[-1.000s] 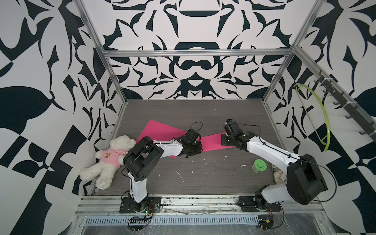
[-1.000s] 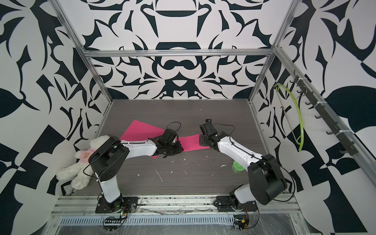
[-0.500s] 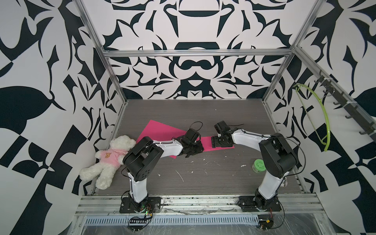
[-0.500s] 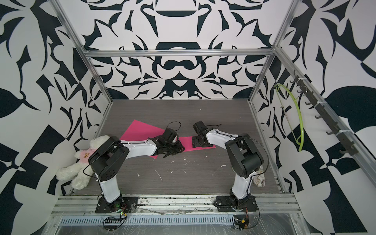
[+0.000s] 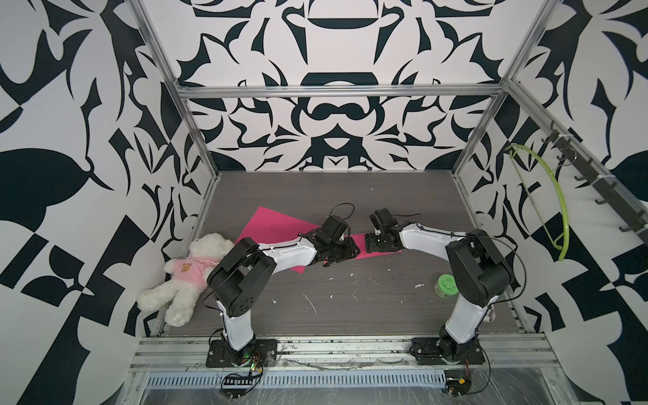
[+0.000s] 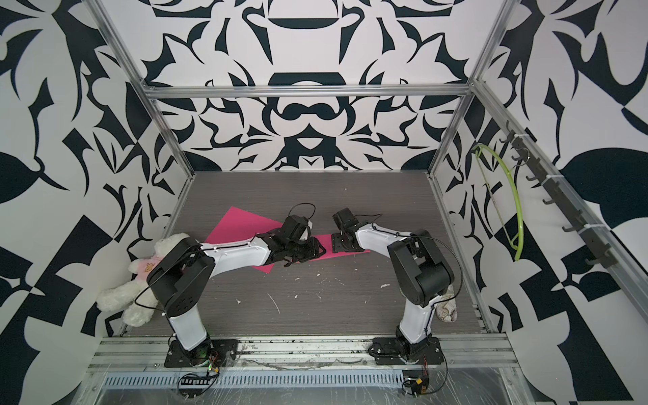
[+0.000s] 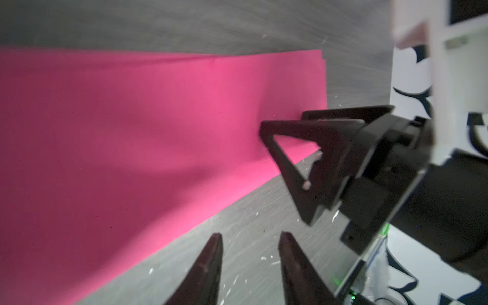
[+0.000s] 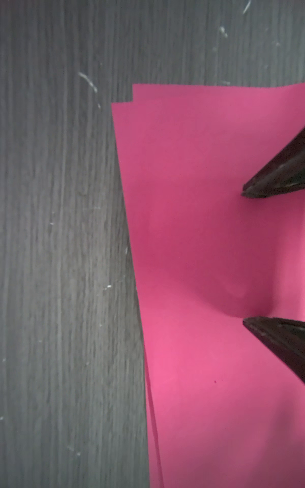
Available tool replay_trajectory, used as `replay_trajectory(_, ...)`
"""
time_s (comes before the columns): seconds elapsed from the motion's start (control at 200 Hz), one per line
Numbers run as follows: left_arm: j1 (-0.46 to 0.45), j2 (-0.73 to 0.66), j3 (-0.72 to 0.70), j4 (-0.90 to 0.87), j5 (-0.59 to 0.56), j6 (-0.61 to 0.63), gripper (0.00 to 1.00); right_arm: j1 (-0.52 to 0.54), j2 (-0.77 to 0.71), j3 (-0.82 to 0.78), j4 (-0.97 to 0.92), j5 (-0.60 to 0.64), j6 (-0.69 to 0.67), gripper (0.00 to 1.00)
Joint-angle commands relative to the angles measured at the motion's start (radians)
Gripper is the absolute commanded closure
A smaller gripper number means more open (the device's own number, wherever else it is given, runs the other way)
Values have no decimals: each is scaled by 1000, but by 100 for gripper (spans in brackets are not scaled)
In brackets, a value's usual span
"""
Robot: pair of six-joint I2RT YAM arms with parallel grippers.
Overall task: Fold the rectangular paper in half along the long edge
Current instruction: Fold the paper at the center of the board.
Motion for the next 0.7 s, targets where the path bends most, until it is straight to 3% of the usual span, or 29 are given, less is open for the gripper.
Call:
replay_trajectory(0.0,1,62,18,-22,-2,8,69,4,11,-35,-11,-45,16,28)
replay_trajectory(0.295,37,89,-62,-67,-45,9,81,4,8,-32,-20,-36,8,29)
replay_trajectory(0.695,108,-42,-283,-101,-99,16,84,-12,11,-24,-27,-22,-3,29)
